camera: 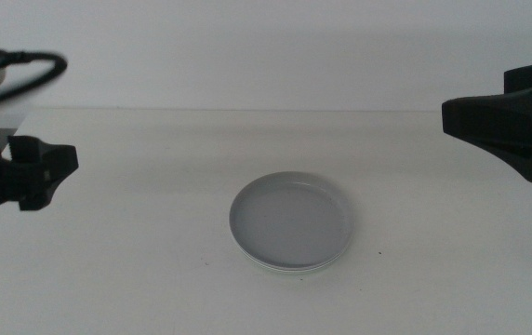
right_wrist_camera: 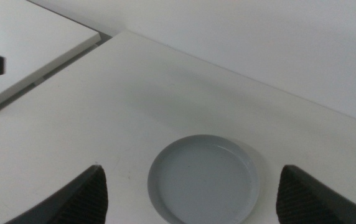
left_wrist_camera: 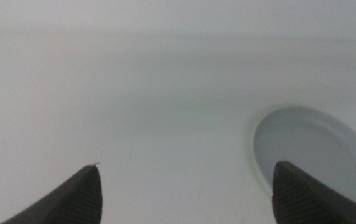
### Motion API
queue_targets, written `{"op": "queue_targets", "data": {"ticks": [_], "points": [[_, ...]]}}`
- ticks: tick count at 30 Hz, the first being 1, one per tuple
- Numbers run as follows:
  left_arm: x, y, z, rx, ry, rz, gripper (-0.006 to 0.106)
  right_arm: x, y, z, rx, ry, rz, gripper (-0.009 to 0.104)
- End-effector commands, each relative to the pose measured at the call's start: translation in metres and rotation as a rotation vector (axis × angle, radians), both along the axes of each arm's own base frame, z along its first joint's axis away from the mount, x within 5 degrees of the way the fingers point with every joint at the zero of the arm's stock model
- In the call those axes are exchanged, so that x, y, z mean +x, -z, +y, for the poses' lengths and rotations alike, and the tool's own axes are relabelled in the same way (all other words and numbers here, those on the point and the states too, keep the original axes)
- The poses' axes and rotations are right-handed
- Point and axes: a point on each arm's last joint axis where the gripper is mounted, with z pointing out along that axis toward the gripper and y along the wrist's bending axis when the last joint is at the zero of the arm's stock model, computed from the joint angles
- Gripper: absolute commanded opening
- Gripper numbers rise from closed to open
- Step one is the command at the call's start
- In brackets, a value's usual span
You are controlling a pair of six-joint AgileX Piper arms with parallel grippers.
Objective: Stack the three bowls on top of each other.
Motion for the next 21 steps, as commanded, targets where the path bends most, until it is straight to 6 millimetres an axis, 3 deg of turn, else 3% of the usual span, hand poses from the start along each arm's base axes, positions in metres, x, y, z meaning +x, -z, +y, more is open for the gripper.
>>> {"op": "queue_targets", "data": {"ticks": [1, 6, 21], "points": [[-0.012, -0.006, -0.003, 0.029, 0.024, -0.109, 0.094, 0.000, -0.001, -0.001, 0.016, 0.013, 0.000, 0.079], [-0.026, -0.023, -0.010, 0.032, 0.055, -0.293, 0.094, 0.004, -0.003, -0.005, 0.035, 0.087, -0.012, 0.079], [-0.020, -0.036, -0.008, 0.059, 0.012, -0.449, 0.094, 0.024, -0.006, -0.050, 0.005, 0.486, -0.075, 0.079]]}}
